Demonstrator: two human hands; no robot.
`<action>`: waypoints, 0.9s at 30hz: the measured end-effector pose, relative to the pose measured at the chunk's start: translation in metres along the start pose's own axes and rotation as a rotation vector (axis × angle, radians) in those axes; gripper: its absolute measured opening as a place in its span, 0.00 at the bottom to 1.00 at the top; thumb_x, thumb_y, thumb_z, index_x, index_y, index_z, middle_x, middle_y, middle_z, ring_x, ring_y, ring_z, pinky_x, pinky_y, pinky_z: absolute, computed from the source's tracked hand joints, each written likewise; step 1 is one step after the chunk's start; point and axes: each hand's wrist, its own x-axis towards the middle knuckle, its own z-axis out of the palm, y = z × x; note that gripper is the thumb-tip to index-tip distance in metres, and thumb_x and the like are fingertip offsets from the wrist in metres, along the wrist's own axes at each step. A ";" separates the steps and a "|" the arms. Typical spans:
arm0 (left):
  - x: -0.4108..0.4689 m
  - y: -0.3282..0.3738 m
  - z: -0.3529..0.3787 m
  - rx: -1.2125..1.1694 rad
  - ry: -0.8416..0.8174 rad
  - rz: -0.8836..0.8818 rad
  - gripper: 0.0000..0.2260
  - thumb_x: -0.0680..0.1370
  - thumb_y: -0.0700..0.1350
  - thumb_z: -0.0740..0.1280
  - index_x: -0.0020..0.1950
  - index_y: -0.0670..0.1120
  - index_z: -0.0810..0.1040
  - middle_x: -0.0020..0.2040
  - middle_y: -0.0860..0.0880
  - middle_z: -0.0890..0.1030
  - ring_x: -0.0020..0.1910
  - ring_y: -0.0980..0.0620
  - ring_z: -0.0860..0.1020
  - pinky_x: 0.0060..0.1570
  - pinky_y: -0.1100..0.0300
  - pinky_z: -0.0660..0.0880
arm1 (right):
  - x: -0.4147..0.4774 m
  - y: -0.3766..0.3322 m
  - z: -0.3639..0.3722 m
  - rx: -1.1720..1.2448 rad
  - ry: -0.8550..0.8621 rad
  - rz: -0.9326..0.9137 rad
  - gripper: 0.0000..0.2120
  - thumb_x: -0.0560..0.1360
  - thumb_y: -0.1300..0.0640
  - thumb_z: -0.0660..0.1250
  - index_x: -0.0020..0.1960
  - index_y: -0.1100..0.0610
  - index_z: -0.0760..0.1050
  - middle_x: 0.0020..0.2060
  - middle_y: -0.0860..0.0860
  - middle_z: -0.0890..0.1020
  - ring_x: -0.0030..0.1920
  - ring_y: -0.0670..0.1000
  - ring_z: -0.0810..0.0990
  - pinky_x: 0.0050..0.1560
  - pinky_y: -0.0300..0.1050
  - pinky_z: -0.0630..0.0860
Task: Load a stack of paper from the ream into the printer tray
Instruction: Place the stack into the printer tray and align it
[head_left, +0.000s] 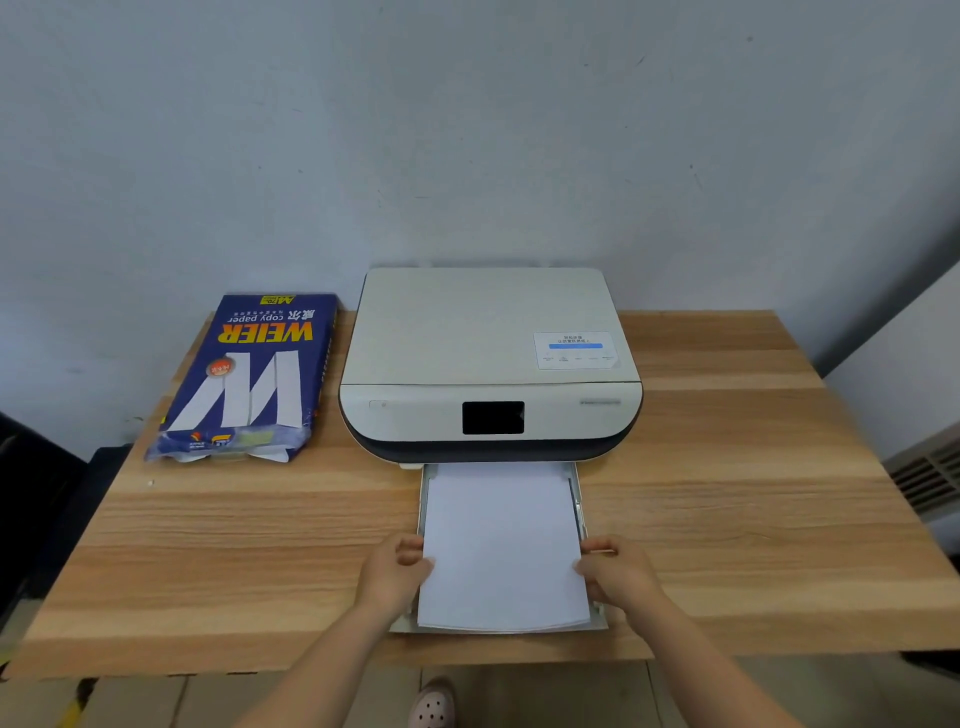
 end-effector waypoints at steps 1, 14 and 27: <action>-0.003 -0.002 0.000 0.007 -0.001 0.008 0.10 0.73 0.37 0.71 0.51 0.48 0.76 0.47 0.49 0.81 0.47 0.51 0.79 0.42 0.61 0.76 | 0.001 0.003 0.000 -0.016 -0.007 0.003 0.11 0.70 0.70 0.67 0.51 0.61 0.75 0.46 0.59 0.81 0.44 0.58 0.82 0.36 0.46 0.81; -0.012 0.000 0.002 0.013 -0.054 0.104 0.20 0.71 0.31 0.70 0.56 0.51 0.74 0.48 0.50 0.80 0.44 0.56 0.79 0.40 0.65 0.76 | 0.004 0.000 -0.001 -0.033 -0.023 -0.036 0.12 0.70 0.73 0.65 0.48 0.59 0.75 0.43 0.57 0.80 0.38 0.55 0.81 0.28 0.41 0.76; -0.011 -0.005 0.002 0.068 -0.075 0.091 0.26 0.69 0.31 0.71 0.65 0.46 0.73 0.47 0.51 0.80 0.47 0.51 0.79 0.43 0.65 0.75 | 0.006 0.005 0.000 -0.054 0.015 -0.033 0.14 0.69 0.74 0.64 0.44 0.55 0.74 0.43 0.58 0.80 0.42 0.58 0.81 0.31 0.46 0.79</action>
